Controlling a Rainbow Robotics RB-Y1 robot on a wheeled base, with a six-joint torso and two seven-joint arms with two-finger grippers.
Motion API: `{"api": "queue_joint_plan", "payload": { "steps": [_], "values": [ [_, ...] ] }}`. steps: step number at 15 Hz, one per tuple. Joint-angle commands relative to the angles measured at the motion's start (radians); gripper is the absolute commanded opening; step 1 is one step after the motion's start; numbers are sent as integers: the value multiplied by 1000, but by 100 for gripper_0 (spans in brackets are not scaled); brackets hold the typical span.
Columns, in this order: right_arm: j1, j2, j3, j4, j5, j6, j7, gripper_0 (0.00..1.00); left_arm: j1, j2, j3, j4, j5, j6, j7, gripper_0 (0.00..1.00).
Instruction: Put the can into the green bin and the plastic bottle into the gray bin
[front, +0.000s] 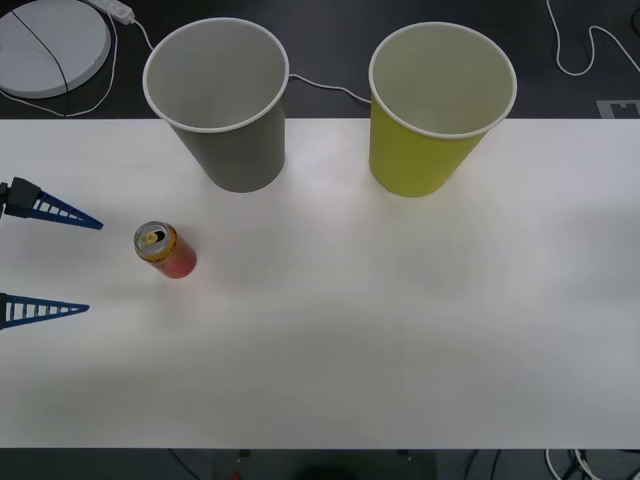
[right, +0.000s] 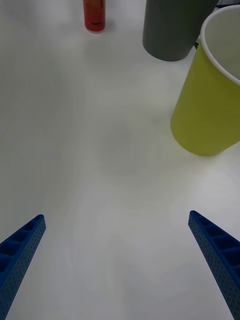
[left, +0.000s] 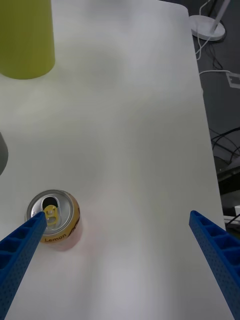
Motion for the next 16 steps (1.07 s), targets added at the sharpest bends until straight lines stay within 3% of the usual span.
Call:
{"api": "queue_joint_plan", "payload": {
  "steps": [1, 5, 10, 16],
  "values": [
    [0, 0, 0, 0, 0, 0, 0, 100, 2, -5, -41, 93, 58, 56, -112, 100],
    [0, 0, 0, 0, 0, 0, 0, 100, 14, -61, -65, 205, 101, 115, -285, 100],
    [0, 0, 0, 0, 0, 0, 0, 100, 81, -120, -65, 237, 156, 229, -432, 100],
    [0, 0, 0, 0, 0, 0, 0, 100, 84, -200, -67, 401, 255, 215, -590, 100]
  ]
}}
